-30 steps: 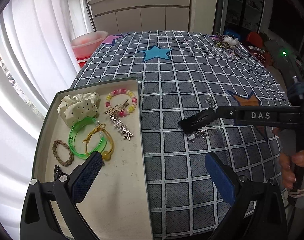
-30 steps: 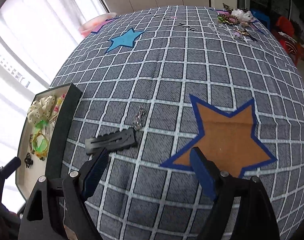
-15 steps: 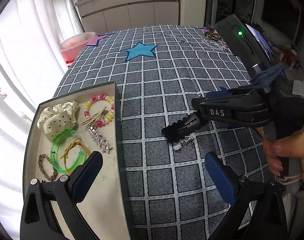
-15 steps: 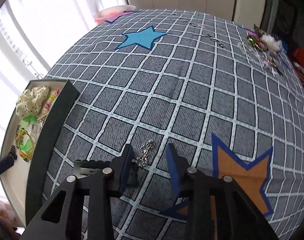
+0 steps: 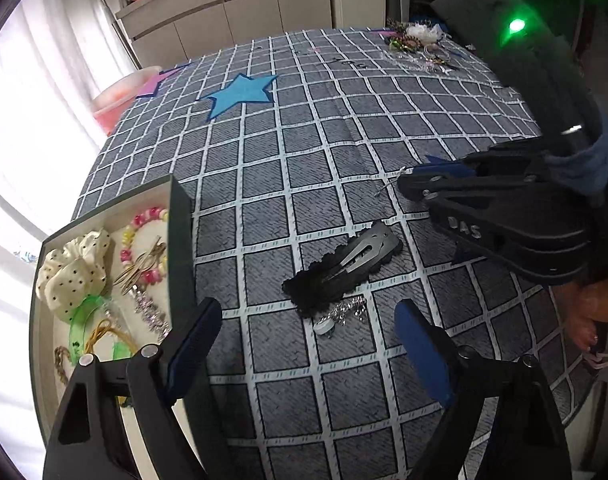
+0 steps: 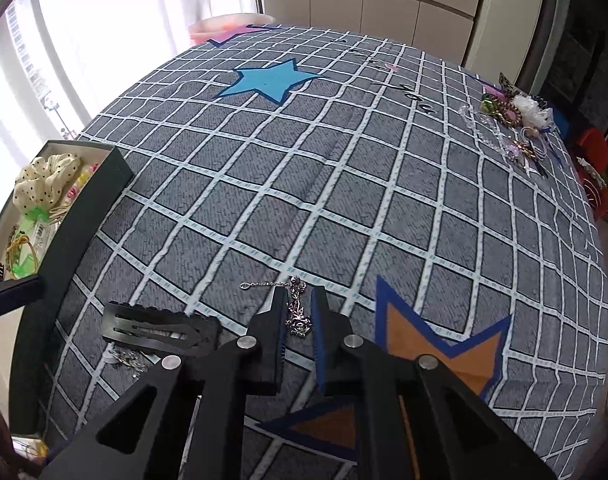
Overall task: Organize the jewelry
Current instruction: 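Grasp the silver chain charm with the right tool, then grasp the black snap hair clip with the left tool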
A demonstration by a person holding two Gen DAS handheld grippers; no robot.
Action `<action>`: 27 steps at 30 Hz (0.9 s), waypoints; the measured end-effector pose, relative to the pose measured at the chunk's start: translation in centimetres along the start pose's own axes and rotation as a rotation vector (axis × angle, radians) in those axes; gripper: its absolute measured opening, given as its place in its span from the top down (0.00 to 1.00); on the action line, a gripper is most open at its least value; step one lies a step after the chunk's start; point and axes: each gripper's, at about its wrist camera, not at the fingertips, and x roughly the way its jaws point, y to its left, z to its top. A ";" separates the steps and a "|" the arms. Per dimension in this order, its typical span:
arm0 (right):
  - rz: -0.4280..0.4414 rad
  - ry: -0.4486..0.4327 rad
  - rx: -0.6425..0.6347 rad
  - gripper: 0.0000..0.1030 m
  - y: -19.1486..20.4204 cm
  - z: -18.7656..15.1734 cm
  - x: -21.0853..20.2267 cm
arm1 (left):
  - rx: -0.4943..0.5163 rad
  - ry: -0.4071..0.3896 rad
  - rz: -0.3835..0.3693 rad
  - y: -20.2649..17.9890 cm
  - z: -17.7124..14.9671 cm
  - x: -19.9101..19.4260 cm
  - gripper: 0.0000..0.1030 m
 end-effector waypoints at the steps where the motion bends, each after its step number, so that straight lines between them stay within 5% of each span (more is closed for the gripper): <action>1: 0.001 0.000 0.004 0.88 -0.3 -0.1 -0.1 | 0.006 0.006 0.001 -0.1 0.2 0.3 0.08; 13: 0.030 -0.004 0.015 0.88 -1.9 -0.6 -0.4 | 0.022 0.058 -0.030 -1.1 2.3 3.1 0.08; 18: 0.034 -0.006 0.019 0.88 -2.1 -0.7 -0.5 | 0.015 0.053 -0.097 -1.0 2.7 3.1 0.37; 20: 0.034 -0.007 0.023 0.88 -2.1 -0.8 -0.5 | 0.025 0.047 -0.116 -1.3 2.7 3.0 0.56; 27: 0.034 -0.011 0.039 0.88 -2.2 -1.0 -0.8 | 0.003 0.031 -0.118 -1.3 2.8 2.7 0.64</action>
